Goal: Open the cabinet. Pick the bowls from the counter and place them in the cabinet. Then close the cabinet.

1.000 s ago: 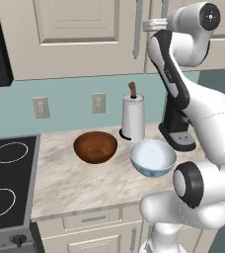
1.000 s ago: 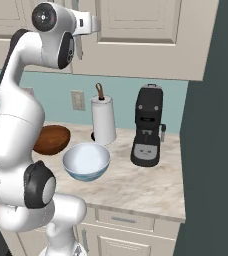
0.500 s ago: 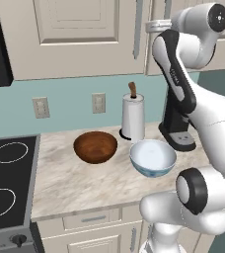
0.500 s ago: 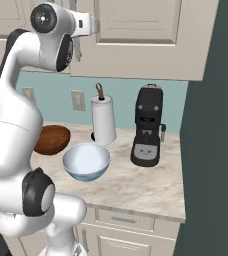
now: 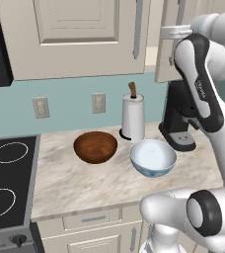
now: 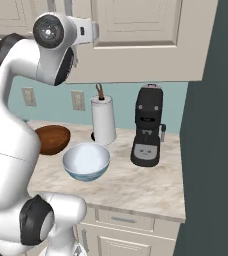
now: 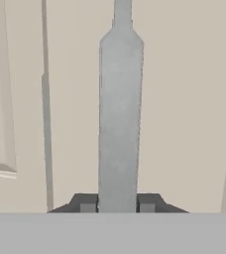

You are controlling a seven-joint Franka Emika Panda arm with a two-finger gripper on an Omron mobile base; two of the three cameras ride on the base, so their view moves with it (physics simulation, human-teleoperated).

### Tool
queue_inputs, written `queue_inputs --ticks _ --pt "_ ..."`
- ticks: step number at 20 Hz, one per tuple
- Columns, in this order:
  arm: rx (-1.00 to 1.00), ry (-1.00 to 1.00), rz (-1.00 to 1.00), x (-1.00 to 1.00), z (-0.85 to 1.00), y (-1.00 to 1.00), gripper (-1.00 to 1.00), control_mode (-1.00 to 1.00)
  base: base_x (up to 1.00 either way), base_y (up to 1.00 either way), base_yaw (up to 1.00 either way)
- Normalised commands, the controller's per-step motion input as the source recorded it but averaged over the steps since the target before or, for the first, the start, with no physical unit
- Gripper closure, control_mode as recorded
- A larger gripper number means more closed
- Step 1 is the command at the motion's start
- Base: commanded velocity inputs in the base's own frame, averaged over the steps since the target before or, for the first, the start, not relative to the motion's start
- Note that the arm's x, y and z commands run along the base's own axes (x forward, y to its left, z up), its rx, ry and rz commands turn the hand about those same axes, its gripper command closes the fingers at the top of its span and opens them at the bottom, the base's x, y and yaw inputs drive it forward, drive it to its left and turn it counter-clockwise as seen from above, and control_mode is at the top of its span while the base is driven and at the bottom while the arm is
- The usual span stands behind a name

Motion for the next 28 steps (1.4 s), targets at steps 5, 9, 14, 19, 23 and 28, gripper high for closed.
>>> queue_inputs --ticks 5,9,14,19,23,28 --pt "0.0 -0.01 0.07 -0.77 0.0 -0.15 1.0 -1.0 0.0 0.0 0.0" --pt "0.0 0.0 0.05 -0.78 0.0 -0.21 1.0 -1.0 0.0 0.0 0.0" --pt "0.0 0.0 0.04 -0.79 0.0 -0.25 1.0 -1.0 0.0 0.0 0.0" --pt "0.0 0.0 0.03 -0.77 0.0 -0.23 1.0 -1.0 0.0 0.0 0.0" --pt "0.0 0.0 0.02 -0.64 0.0 -0.13 1.0 -1.0 0.0 0.0 0.0" --pt "0.0 0.04 0.03 -0.43 0.0 -0.02 1.0 -1.0 0.0 0.0 0.0"
